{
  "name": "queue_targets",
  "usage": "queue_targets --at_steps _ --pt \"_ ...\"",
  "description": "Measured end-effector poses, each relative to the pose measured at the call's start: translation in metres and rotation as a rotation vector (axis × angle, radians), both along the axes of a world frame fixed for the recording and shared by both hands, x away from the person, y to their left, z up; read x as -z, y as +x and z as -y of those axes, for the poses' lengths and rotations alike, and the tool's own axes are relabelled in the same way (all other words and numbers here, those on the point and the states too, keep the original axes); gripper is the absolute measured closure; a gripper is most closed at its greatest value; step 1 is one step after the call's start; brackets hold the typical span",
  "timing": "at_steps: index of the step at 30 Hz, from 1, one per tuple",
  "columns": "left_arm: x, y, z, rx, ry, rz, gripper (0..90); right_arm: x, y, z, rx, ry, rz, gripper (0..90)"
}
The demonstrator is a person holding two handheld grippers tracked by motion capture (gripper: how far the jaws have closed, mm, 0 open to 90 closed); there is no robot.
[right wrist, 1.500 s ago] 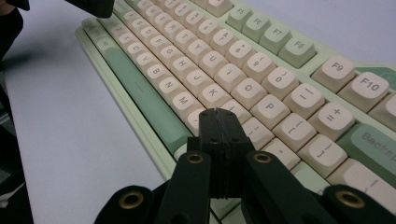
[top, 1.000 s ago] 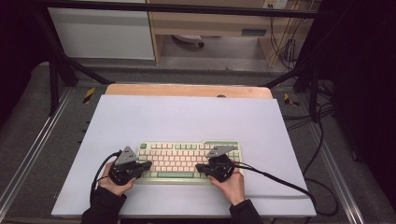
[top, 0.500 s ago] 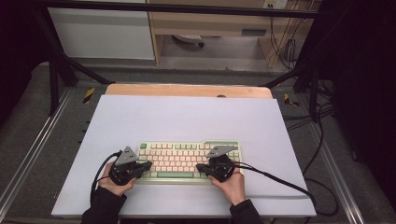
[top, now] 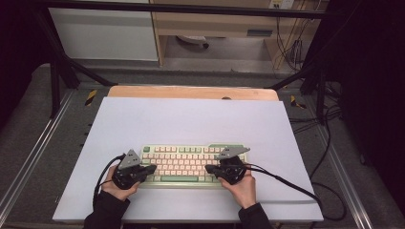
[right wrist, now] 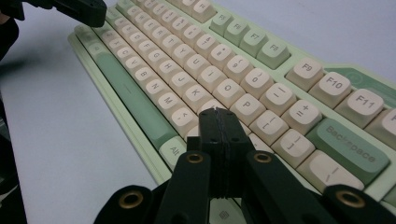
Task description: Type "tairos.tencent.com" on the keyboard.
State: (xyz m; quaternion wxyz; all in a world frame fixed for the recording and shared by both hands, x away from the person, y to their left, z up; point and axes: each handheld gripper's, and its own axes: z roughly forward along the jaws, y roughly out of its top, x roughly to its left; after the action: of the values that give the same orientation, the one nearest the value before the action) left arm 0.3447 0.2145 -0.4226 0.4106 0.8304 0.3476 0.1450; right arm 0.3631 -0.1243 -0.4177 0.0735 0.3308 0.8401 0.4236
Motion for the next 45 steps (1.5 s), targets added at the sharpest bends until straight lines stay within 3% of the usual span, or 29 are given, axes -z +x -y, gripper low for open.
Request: queue_targets --at_steps 21,30,45 --pt "-0.003 0.002 0.018 0.012 0.0 0.011 89.4 -0.001 0.001 0.009 0.012 0.001 0.0 90.0" --pt "0.002 0.004 0.033 0.038 0.021 0.001 89.4 -0.002 0.0 0.009 0.009 0.008 0.004 90.0" --pt "0.006 0.004 0.041 0.055 0.037 -0.005 89.4 -0.002 0.0 0.009 0.01 0.007 -0.002 90.0"
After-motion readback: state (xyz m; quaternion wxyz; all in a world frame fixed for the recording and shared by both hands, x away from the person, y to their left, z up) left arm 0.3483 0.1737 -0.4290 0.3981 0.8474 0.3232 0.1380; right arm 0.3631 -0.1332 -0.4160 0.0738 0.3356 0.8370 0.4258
